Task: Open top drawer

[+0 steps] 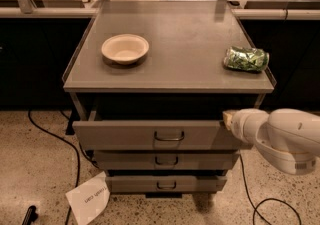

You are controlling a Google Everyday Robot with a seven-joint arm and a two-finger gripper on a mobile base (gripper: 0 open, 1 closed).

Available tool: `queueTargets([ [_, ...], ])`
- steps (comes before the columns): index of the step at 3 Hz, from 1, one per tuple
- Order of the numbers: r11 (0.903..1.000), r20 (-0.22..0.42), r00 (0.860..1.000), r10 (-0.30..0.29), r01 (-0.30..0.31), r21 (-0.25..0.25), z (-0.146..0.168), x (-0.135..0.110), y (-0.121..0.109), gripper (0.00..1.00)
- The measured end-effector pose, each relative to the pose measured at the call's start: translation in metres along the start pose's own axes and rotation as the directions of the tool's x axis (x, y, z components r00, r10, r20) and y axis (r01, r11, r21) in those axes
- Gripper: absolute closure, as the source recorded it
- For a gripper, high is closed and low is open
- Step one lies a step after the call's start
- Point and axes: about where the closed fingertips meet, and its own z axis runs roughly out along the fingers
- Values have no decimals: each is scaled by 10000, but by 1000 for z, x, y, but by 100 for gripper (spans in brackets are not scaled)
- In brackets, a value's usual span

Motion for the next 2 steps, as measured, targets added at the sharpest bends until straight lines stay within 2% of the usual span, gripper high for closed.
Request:
queueTargets([
  [1,9968,-557,9970,546,-577,-552,-25,20,21,100],
  [2,9968,-559,9969,546,-576,-552,-25,20,21,100],
])
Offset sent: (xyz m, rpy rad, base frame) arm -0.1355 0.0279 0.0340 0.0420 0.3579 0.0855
